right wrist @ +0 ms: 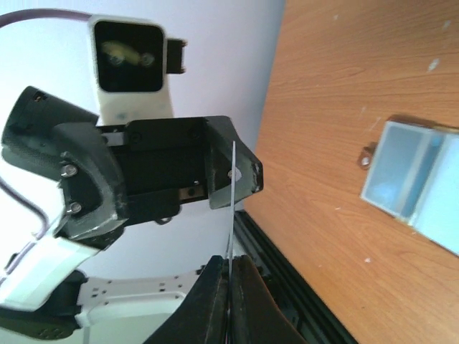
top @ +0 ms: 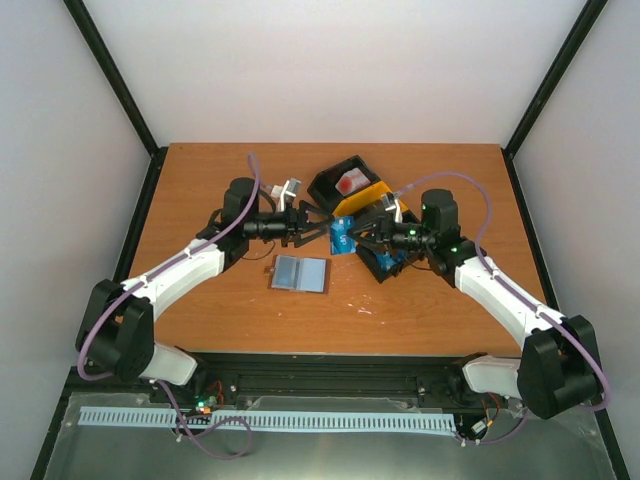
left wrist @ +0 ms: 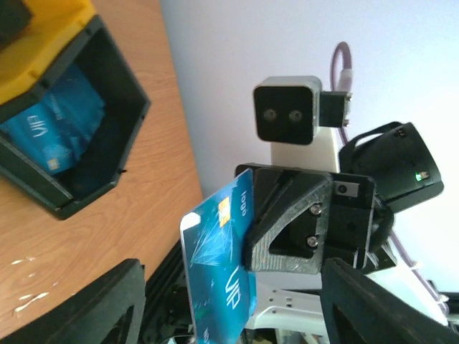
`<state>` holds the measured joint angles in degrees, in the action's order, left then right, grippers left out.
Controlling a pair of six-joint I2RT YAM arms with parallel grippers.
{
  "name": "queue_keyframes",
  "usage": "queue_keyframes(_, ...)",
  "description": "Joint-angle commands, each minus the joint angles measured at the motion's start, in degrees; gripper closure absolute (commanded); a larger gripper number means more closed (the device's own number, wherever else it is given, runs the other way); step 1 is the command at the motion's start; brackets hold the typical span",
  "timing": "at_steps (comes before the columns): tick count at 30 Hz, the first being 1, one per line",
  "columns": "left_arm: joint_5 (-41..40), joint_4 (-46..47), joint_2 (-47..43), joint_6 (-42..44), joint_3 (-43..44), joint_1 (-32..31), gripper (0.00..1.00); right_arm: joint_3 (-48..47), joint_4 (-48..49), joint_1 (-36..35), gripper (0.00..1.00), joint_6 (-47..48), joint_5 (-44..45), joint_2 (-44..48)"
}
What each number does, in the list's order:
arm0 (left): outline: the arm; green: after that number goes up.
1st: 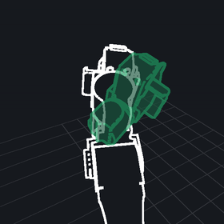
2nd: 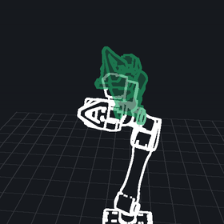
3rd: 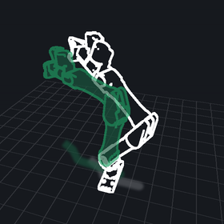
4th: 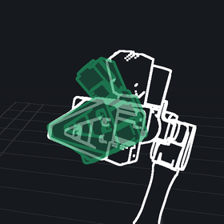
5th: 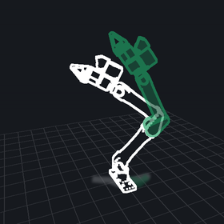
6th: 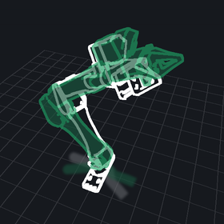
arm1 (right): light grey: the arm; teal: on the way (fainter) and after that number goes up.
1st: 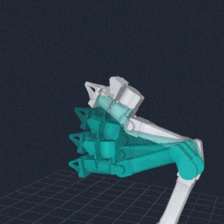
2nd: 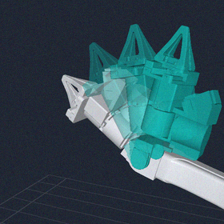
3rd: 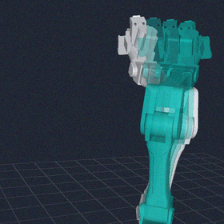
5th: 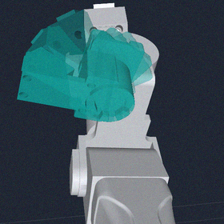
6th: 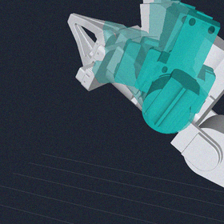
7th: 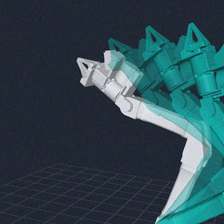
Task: Put the credit cards into the card holder
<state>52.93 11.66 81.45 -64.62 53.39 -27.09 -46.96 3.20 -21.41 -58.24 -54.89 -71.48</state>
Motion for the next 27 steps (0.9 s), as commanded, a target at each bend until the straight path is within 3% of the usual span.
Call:
queue_keyframes(1,-6.24,-10.30,-2.92,5.94,2.05,0.63,0.24,1.07,-2.26,-0.49,0.97,3.23,5.49,1.09)
queue_keyframes(4,-14.98,-20.75,-5.12,11.30,1.96,0.73,0.17,1.62,-4.96,-1.35,0.97,6.23,10.02,0.47)
queue_keyframes(11,-34.45,-36.81,-8.06,17.04,-5.85,0.77,0.19,2.16,-8.21,-9.91,0.97,9.24,25.06,-3.50)
queue_keyframes(14,-37.66,-37.10,-7.04,17.77,-9.52,0.77,0.26,3.37,-4.97,-13.39,0.97,7.41,29.17,-6.53)
queue_keyframes(22,-47.78,-35.90,-0.13,21.92,-9.79,0.81,0.56,4.25,5.72,-18.13,0.97,5.41,32.64,-16.82)
queue_keyframes(27,-49.57,-33.24,3.41,23.02,-10.07,0.81,0.59,4.52,12.23,-19.00,0.97,3.79,33.70,-22.27)
